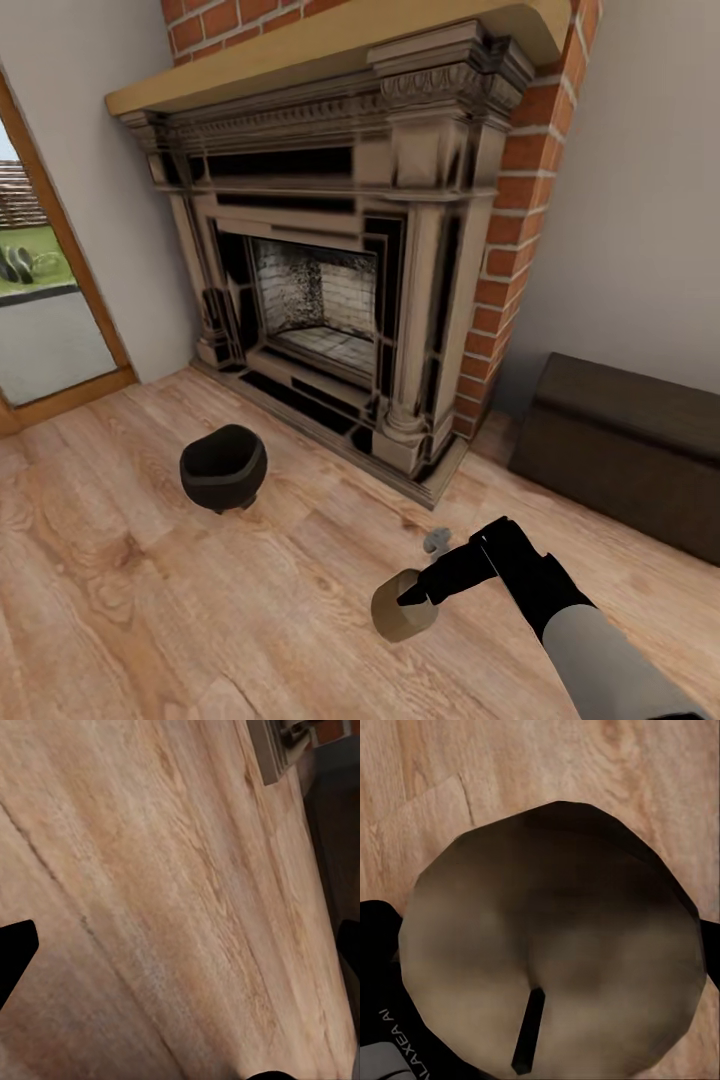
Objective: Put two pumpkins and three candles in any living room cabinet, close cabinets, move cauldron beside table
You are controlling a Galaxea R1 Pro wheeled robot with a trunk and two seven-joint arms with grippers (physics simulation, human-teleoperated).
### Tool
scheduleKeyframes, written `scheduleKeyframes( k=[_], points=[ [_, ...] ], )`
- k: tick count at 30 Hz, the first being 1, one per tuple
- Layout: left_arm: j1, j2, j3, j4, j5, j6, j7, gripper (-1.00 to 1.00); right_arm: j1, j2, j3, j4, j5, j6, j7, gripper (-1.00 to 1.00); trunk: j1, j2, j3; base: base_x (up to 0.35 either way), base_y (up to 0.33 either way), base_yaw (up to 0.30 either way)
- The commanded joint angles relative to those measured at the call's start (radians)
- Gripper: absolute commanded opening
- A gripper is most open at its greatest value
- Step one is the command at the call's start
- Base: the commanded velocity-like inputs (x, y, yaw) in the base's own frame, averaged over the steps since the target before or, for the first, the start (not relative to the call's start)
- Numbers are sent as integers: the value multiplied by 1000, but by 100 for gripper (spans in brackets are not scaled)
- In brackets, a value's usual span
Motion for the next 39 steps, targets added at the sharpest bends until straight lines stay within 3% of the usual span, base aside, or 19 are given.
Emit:
scheduleKeyframes(
  k=[1,9,33,39],
  points=[
    [0,0,2,0,0,5,-3,100,0,0,1,-2,5,4,7,-100,0,0,0,139,-93,-271],
    [0,0,2,0,-1,5,-2,100,0,0,1,-2,5,4,7,-100,0,0,6,41,-82,-271],
    [-1,0,2,0,-1,4,-1,100,0,0,3,-1,5,4,5,-100,0,0,26,1,-308,-271],
    [0,0,3,0,-1,4,-1,100,-1,0,2,-1,5,4,5,-100,0,0,31,0,-135,-271]
  ],
)
